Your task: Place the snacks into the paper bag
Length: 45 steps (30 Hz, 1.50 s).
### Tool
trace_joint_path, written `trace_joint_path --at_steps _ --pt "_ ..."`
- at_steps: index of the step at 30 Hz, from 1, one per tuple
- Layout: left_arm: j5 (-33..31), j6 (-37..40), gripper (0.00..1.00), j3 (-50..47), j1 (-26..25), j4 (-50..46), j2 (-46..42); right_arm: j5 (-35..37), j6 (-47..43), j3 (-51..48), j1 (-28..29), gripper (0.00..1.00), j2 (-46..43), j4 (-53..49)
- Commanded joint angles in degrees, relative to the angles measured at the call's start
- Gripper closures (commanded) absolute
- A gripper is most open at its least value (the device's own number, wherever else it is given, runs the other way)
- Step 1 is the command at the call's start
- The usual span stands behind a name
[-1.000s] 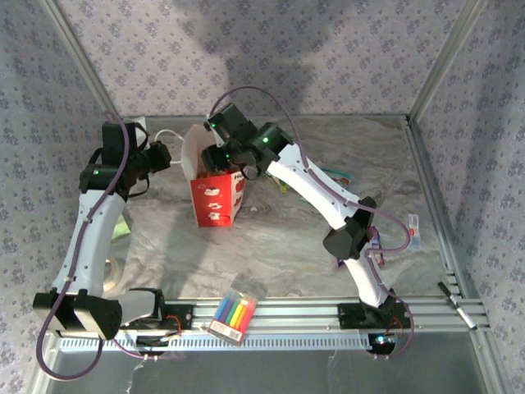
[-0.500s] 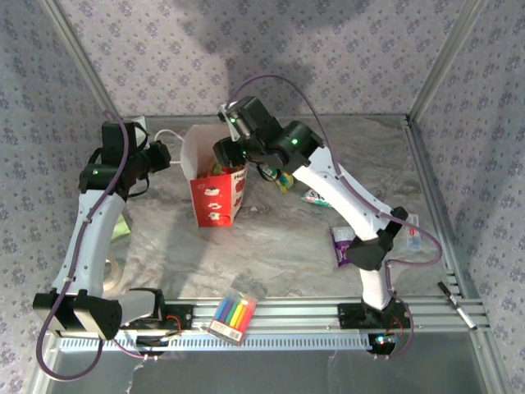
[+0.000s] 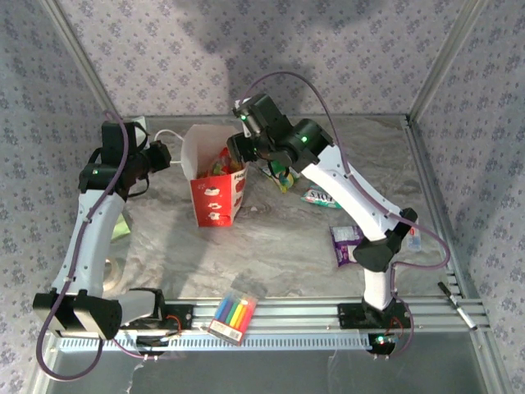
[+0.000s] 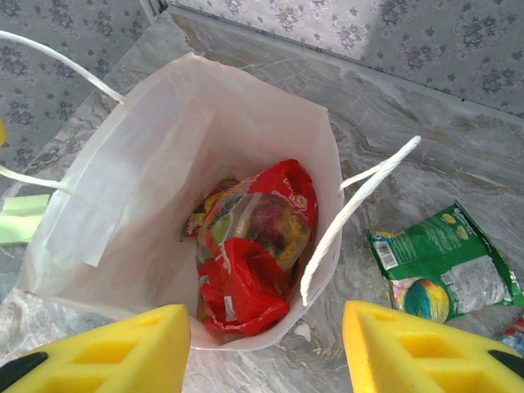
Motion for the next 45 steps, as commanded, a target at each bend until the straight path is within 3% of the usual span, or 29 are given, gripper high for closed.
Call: trace_joint_path --at_steps 1,8,11,14,21,33,45 --pt "0.8 0.3 0.88 2.5 0.0 -1.0 -0.3 0.9 0.9 0.0 -0.9 0.45 2.7 -0.8" --pt "1.0 0.6 0.88 3.0 0.0 -1.2 0.4 -1.9 0.7 5.4 -2.2 0.48 8.8 -0.4" --pt "1.3 0.7 0.88 3.4 0.0 -1.3 0.8 -1.6 0.4 7.1 -2.4 0.80 10.2 0.4" --pt "2.0 1.0 0.89 4.9 0.0 -2.2 1.8 -1.2 -0.2 8.3 -2.4 0.99 10.4 1.1" --pt "6.5 -0.3 0.90 9.7 -1.3 -1.4 3.7 -0.6 -1.8 9.0 -2.4 1.00 8.1 4.7" --pt "5.8 0.6 0.90 21.4 -7.7 -5.0 4.8 0.7 -4.9 12.6 -2.4 1.00 5.1 4.0" --pt "5.1 -1.1 0.90 19.5 -9.5 -5.4 3.4 1.3 -6.1 7.9 -2.3 1.00 -0.8 3.2"
